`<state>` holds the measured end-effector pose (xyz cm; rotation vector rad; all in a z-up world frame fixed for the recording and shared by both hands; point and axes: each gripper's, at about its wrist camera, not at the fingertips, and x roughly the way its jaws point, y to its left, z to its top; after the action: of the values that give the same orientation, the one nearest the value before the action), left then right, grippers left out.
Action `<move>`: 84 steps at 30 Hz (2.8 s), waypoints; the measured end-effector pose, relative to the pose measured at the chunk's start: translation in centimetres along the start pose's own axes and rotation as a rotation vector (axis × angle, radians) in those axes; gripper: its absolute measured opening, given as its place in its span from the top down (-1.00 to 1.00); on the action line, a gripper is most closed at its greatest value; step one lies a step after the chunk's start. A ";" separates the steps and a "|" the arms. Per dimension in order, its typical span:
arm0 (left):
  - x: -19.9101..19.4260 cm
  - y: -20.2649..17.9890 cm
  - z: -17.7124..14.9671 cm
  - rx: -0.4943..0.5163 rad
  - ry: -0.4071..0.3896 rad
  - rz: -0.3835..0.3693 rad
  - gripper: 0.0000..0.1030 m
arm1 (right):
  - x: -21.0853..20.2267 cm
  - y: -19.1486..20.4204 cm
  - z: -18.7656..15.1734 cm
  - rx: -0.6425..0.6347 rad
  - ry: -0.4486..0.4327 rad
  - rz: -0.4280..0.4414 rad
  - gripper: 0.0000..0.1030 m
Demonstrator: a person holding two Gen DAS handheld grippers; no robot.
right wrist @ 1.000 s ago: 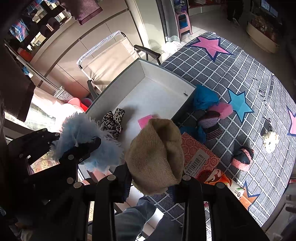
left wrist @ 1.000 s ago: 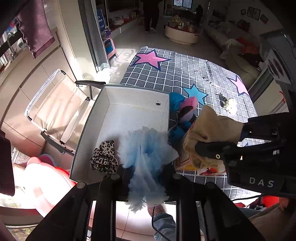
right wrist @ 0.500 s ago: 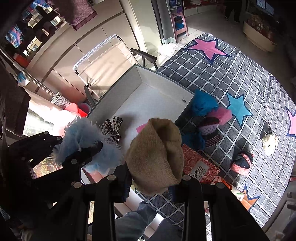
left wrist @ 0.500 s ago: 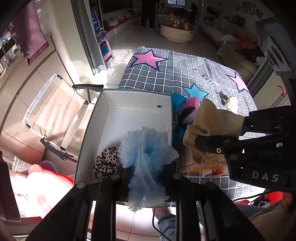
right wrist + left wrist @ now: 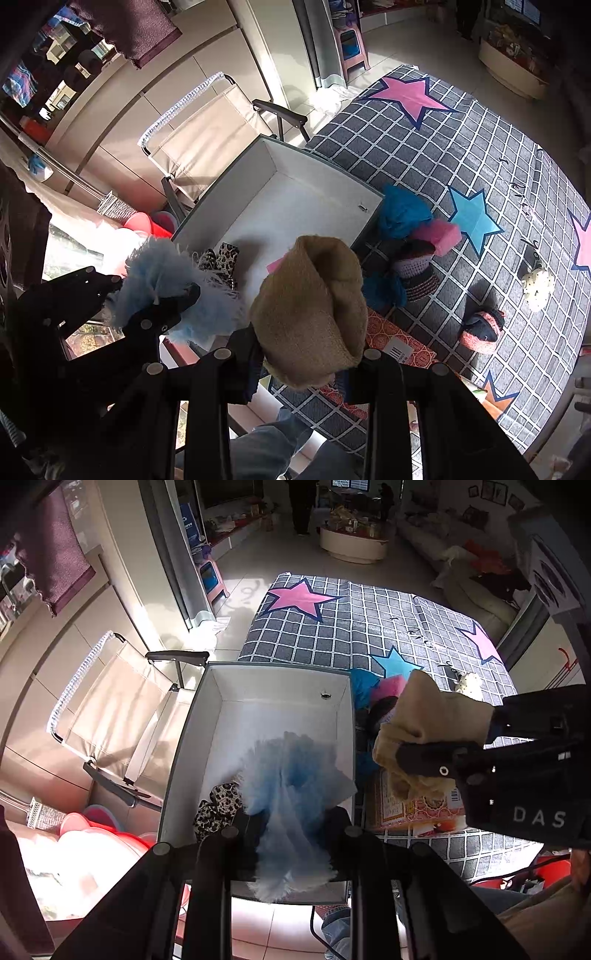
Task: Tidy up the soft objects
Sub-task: 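Carry the fluffy item and beige sock in both tools over the white box, then open both tools to drop the fluffy item and sock into the box, then withdraw both tools from the box back toward the bed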
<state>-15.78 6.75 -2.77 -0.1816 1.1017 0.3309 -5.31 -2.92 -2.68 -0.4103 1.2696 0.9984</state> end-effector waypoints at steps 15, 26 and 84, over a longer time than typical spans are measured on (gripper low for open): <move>0.6 0.6 -0.4 -0.025 0.025 0.021 0.54 | 1.0 0.5 1.1 0.002 0.014 0.031 0.36; 2.1 1.7 -0.1 -0.063 0.058 0.041 0.54 | 2.2 1.3 4.3 0.005 0.019 0.069 0.36; -5.1 1.7 2.5 -0.257 -0.409 0.062 -1.00 | -6.2 -2.8 4.4 0.060 -0.258 -0.076 -1.00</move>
<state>-16.38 8.26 2.97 -0.2942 0.6593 0.5397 -0.26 -3.50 3.60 -0.2713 1.0409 0.9153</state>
